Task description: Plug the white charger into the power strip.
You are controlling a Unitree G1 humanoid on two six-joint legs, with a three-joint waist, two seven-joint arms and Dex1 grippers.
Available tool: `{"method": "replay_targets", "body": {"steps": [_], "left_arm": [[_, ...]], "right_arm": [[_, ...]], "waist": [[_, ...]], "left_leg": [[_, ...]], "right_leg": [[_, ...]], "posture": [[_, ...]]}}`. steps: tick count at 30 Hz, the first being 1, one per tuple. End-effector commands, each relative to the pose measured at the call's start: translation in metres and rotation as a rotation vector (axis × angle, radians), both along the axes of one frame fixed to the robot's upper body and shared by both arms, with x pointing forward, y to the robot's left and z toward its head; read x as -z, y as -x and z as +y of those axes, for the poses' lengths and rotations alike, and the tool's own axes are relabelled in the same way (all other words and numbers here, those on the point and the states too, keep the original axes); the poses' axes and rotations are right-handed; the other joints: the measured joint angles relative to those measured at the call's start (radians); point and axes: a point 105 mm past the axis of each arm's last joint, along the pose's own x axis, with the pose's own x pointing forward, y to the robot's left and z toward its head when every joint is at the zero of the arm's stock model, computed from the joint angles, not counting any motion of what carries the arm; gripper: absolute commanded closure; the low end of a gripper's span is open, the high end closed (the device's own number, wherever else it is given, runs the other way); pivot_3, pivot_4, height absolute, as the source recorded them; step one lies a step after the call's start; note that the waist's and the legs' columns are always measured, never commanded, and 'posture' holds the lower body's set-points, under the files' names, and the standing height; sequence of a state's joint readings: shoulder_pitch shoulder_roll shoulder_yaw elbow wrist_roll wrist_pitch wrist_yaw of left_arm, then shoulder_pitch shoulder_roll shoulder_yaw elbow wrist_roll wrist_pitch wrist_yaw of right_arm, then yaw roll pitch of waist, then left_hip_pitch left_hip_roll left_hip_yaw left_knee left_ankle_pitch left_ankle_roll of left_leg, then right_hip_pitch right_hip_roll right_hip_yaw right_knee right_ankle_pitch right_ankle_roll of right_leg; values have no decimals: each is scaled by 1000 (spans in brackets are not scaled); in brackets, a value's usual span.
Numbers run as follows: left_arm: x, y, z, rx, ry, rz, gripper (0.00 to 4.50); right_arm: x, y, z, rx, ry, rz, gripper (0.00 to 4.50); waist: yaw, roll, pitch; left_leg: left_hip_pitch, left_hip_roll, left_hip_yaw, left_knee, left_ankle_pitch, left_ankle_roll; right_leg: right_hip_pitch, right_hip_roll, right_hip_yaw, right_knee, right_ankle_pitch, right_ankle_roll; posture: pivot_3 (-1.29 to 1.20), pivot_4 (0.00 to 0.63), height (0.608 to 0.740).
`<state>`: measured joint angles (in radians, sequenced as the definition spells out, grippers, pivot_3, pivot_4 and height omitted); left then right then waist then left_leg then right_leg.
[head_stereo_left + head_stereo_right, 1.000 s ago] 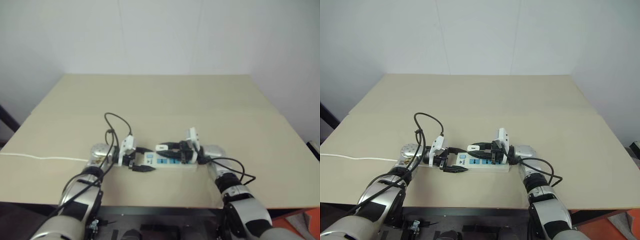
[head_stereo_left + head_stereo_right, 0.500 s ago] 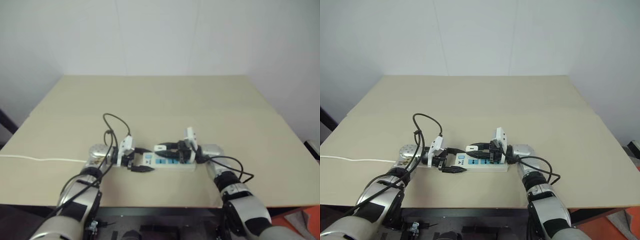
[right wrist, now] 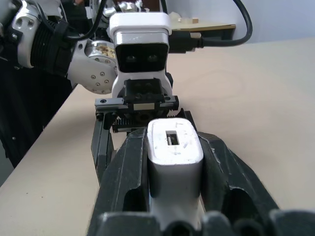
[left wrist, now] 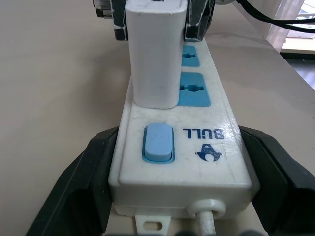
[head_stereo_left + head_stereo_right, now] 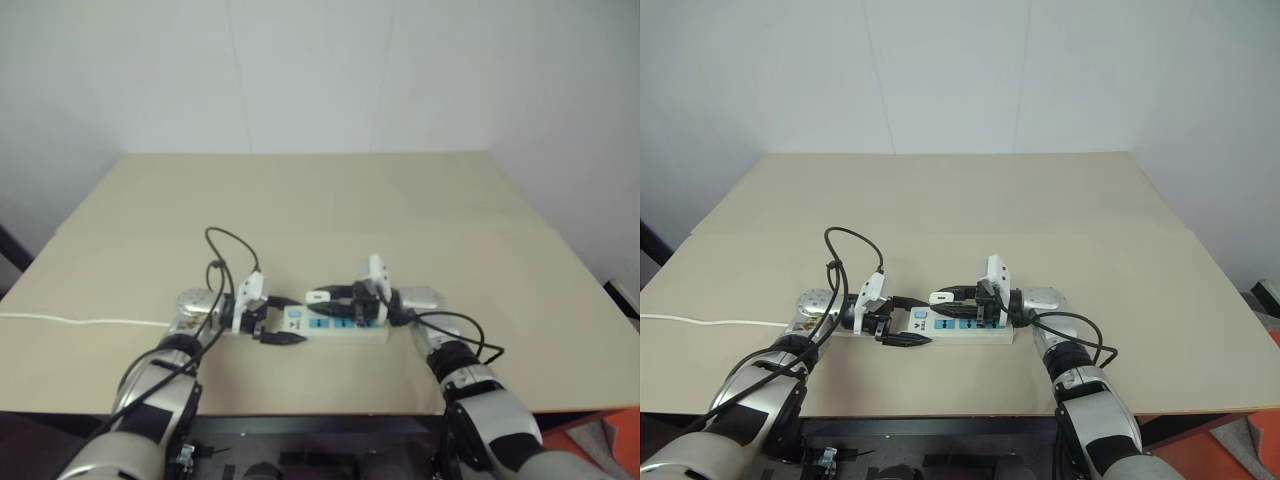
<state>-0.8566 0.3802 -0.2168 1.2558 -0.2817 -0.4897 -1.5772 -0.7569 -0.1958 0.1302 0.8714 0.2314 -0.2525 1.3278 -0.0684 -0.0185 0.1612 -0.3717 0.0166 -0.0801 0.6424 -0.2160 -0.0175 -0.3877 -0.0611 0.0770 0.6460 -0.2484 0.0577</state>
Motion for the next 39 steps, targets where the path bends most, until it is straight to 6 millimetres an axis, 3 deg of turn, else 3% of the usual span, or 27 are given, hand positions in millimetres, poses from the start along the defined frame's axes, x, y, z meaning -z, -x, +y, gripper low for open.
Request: {"method": "replay_targets", "body": {"steps": [1,6,9,11,13,19,24,30,33,36,39], "left_arm": [[4,7,-2,63,-35,2,1188],[4,7,-1,61,-40,6,1188],[7,8,0,70,-68,24,1188],[7,7,1,72,-86,30,466],[2,4,-1,55,-48,33,51],[-11,-1,-2,50,-11,-8,51],[-41,-7,9,7,122,-70,51],[-80,4,34,64,98,-158,51],[-93,10,52,64,41,-184,51],[-91,14,79,13,-49,-214,51],[-99,21,95,-37,-10,-246,51]], "right_arm": [[53,11,-17,54,148,151,1763],[52,12,-17,54,139,121,80],[51,11,-18,56,135,112,22],[51,11,-19,62,135,110,0],[51,10,-19,65,135,110,0],[49,9,-20,69,127,106,0],[21,9,-27,34,42,26,0],[-24,18,-64,-11,-14,-183,0],[-45,22,-95,3,48,-281,0],[-63,28,-132,53,172,-340,0],[-79,37,-166,114,266,-311,0]], "waist": [[0,-4,-3],[0,-7,-5],[0,-7,-5],[0,-8,-5],[1,-8,-5],[1,-8,-6],[3,-8,-5],[2,-6,6],[4,-4,15],[5,1,20],[5,5,25]], "left_leg": [[0,0,0,0,0,0],[1,0,0,0,0,0],[1,0,0,0,0,0],[1,0,0,0,0,0],[1,0,0,0,0,0],[1,0,0,0,0,0],[0,0,0,0,0,0],[-2,1,-1,-1,-1,-1],[-6,1,-1,0,-1,-1],[-16,0,0,0,-1,-1],[-19,0,0,0,-1,-1]], "right_leg": [[0,0,0,0,0,0],[1,0,0,0,0,0],[1,0,0,0,0,0],[1,0,0,0,0,0],[1,0,0,-1,0,0],[1,0,0,-1,0,0],[1,0,0,-1,0,0],[-1,0,0,-1,0,0],[-5,0,0,-1,0,0],[-16,0,0,1,0,-1],[-19,0,0,1,2,-7]], "posture": [[0,150,740],[0,150,740],[0,150,740],[0,150,740],[0,150,740],[0,150,740],[0,150,740],[0,150,740],[0,150,740],[0,150,740],[0,150,740]]}}
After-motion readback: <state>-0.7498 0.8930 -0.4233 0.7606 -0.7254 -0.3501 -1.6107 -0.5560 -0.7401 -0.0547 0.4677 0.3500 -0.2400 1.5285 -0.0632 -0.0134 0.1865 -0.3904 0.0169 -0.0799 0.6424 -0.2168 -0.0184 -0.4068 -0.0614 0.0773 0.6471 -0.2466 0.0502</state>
